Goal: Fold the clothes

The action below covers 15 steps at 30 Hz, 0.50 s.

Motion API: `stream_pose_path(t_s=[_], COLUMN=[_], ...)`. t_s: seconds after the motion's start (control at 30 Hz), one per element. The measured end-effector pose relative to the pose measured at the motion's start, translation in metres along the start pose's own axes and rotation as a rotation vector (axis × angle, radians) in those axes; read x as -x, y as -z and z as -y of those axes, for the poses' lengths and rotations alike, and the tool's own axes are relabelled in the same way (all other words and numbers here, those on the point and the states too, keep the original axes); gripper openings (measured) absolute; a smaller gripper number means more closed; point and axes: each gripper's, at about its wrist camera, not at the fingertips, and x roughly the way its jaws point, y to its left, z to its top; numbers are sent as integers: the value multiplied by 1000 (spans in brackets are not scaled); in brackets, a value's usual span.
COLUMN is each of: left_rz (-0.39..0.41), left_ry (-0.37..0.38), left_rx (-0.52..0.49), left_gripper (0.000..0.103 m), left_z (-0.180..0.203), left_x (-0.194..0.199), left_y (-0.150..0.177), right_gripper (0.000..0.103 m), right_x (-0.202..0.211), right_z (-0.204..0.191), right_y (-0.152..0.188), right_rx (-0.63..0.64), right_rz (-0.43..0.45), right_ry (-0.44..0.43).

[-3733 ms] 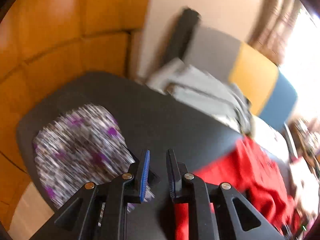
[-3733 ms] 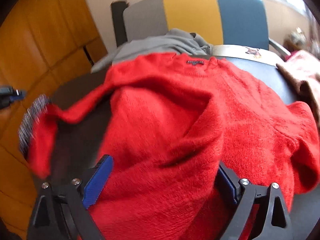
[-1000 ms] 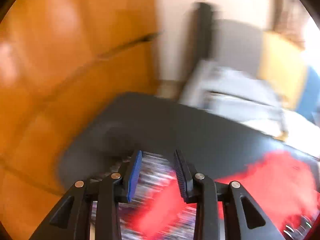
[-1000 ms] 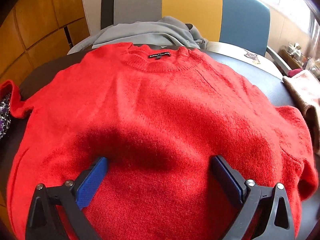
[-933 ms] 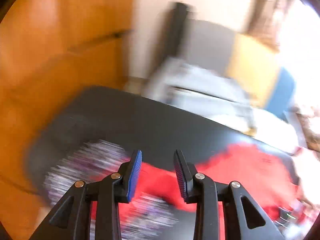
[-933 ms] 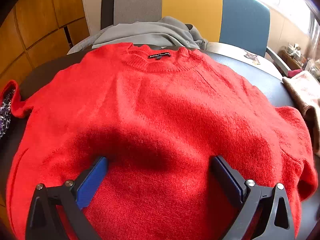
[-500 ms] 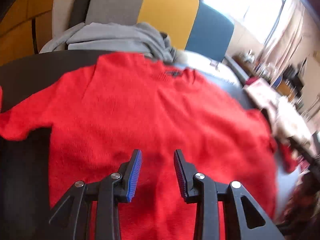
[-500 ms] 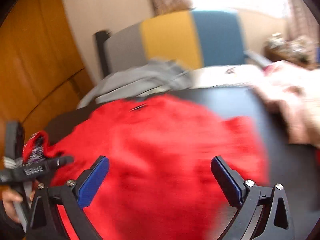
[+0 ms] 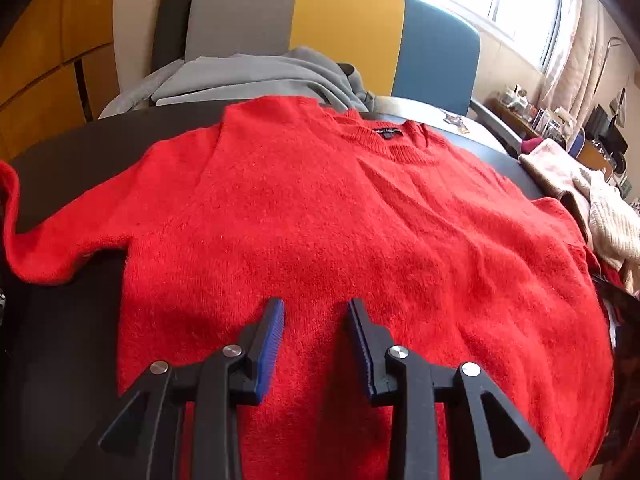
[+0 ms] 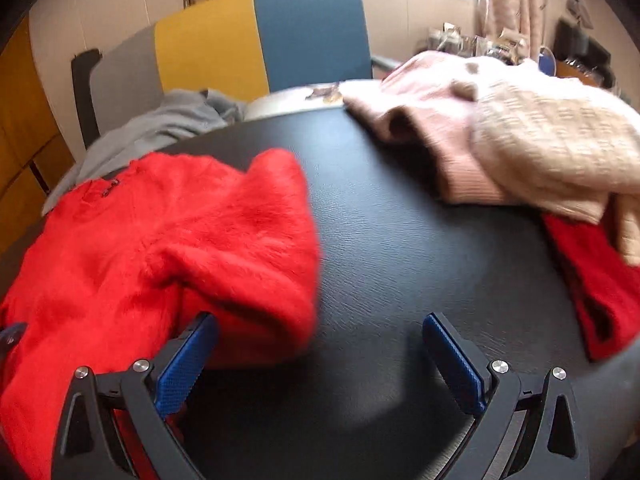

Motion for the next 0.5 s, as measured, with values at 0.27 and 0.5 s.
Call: stream_pose_path(t_s=[0.27, 0.5], left_rz=[5, 5], left_ry=[53, 58], left_rx=[28, 29], left_gripper=[33, 34], left_z=[-9, -11], left_x=[-4, -4], left_y=[-2, -1], right_gripper=[101, 103], right_x=[7, 108], right_z=[16, 15], right_y=[-38, -66], right_rx=[-73, 160], right_rz=[132, 458], right_ry=[210, 421])
